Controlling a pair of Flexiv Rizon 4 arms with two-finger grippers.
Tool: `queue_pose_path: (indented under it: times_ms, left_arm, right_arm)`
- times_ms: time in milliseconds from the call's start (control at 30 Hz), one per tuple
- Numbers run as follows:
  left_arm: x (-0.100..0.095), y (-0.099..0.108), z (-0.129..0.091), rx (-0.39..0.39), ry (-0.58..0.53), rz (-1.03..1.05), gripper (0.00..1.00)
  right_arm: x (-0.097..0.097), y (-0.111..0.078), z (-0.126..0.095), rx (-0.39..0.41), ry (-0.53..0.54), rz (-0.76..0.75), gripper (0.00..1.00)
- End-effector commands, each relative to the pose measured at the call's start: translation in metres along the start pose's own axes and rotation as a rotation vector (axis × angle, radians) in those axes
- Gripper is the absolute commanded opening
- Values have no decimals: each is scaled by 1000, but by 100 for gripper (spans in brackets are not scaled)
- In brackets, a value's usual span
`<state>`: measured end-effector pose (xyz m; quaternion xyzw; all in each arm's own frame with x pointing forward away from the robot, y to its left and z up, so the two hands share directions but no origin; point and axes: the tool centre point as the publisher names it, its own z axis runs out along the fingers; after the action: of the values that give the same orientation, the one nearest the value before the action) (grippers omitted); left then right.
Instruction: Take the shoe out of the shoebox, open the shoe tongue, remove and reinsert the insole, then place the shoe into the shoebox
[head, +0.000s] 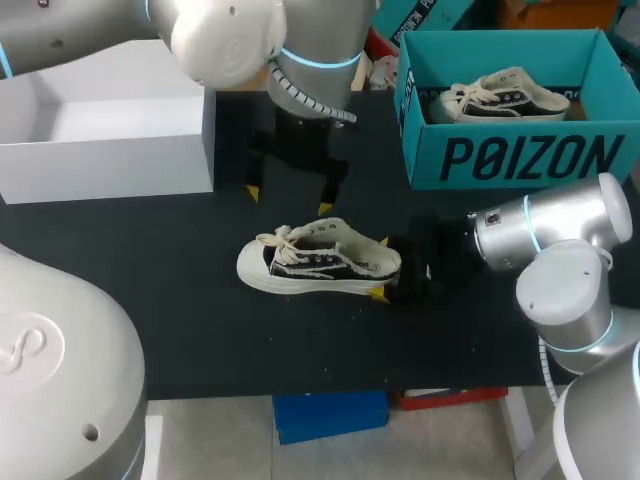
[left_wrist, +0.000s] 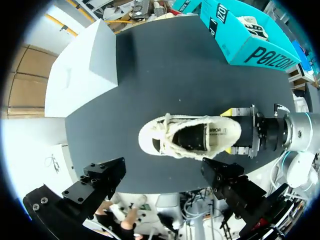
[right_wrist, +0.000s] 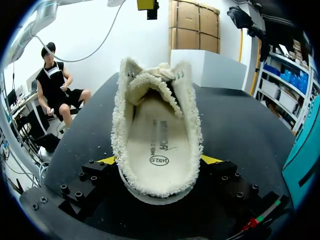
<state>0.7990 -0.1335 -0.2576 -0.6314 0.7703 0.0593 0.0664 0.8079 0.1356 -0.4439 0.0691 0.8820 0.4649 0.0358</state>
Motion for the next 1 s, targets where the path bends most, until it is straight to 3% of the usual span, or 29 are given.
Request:
queue_pose_path:
  times_ms: [33,433,800,1000]
  left_arm:
    - [25,1,14,2,-122,29,100]
    - [56,10,50,-20,-236,23,100]
    - [48,-5,79,49,-325,-29,100]
    - [45,-12,89,42,-324,-41,100]
  right_arm:
    - [1,-1,4,0,-1,1,0]
    - [1,-1,4,0,-1,1,0]
    - [1,-1,4,0,-1,1,0]
    - [1,-1,4,0,-1,1,0]
